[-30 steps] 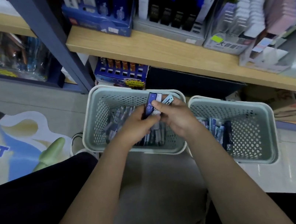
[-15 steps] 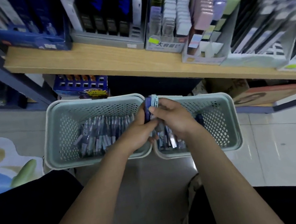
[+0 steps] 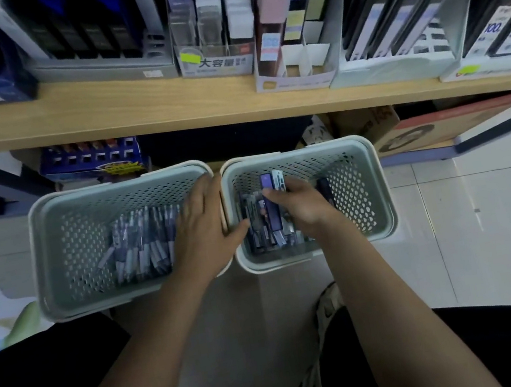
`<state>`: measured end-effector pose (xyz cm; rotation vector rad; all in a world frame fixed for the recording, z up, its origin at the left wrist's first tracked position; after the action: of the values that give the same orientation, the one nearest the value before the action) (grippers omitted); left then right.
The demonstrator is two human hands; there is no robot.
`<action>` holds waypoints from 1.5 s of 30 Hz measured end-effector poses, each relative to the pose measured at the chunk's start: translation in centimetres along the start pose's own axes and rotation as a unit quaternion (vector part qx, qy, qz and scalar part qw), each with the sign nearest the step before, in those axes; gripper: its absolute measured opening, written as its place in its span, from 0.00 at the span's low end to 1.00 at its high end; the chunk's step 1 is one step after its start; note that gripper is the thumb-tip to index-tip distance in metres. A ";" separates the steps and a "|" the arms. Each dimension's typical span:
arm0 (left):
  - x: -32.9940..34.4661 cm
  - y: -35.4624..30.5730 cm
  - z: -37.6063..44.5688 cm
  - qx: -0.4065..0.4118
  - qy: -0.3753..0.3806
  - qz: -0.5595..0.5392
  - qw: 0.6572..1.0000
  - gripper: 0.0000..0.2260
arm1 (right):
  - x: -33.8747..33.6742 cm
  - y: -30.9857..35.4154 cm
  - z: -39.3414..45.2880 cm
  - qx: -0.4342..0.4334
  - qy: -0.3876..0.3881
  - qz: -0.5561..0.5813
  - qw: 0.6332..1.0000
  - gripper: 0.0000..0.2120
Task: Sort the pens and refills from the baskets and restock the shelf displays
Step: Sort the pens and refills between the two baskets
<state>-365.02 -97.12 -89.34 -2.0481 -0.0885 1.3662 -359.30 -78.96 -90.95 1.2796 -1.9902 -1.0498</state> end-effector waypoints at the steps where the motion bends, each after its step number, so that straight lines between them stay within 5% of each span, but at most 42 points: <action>1: 0.7 0.6 -0.4 -0.006 0.028 0.018 0.999 0.40 | -0.3 -0.8 0.2 0.021 -0.004 -0.014 1.000 0.09; 5: 3.0 2.2 -1.6 -0.036 0.092 0.040 0.994 0.40 | -0.3 -3.3 1.4 0.115 -0.021 -0.105 0.988 0.30; 7: 3.1 2.2 -1.7 -0.037 0.088 0.030 0.995 0.39 | 0.0 -3.7 1.7 0.115 -0.024 -0.126 0.985 0.32; 12: 3.4 2.5 -1.6 -0.027 0.069 0.016 0.997 0.39 | -0.1 -4.8 2.0 0.115 -0.042 -0.156 0.980 0.24; 14: 3.4 2.6 -1.6 -0.023 0.063 0.013 0.998 0.39 | -0.2 -4.8 1.8 0.082 -0.045 -0.169 0.981 0.08; 18: 3.5 2.9 -1.5 -0.016 0.061 0.012 0.998 0.38 | 0.0 -4.2 1.2 0.018 -0.111 -0.209 0.971 0.17; 22: 2.2 3.4 -1.1 0.001 0.051 -0.027 0.998 0.32 | 2.2 -1.5 0.4 -0.078 -0.176 -0.177 0.965 0.05; 26: -1.0 7.5 -2.1 -0.060 -0.065 -0.013 0.996 0.30 | 8.4 1.7 -0.9 -0.195 -0.122 -0.184 0.956 0.04; 30: -4.8 13.7 -4.5 -0.151 -0.173 0.071 0.971 0.33 | 14.9 1.7 -1.1 -0.224 -0.051 -0.241 0.943 0.07; 32: -6.1 16.0 -5.3 -0.175 -0.203 0.113 0.957 0.34 | 16.9 0.2 0.0 -0.174 -0.036 -0.292 0.940 0.08; 35: -7.0 18.3 -5.5 -0.230 -0.201 0.102 0.947 0.40 | 18.8 -2.3 2.3 0.052 -0.013 -0.320 0.946 0.37; 37: -7.1 19.0 -5.4 -0.245 -0.187 0.068 0.949 0.42 | 19.5 -3.6 3.1 0.128 -0.006 -0.340 0.932 0.49; 45: -7.1 20.0 -5.4 -0.240 -0.209 0.023 0.948 0.39 | 20.1 -5.1 4.9 0.157 -0.027 -0.343 0.926 0.38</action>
<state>-369.56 -118.10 -93.54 -2.1012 -0.6156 1.9395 -368.60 -97.12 -97.19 2.2467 -1.8277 -1.0869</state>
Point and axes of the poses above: each hand's wrist, its own z-axis towards the middle knuckle, its own x-axis out of the palm, y = z × x, the point moved 2 cm from there along z, towards the middle knuckle, and after that the axes turned 6 degrees about -x, right-handed, at the moved point
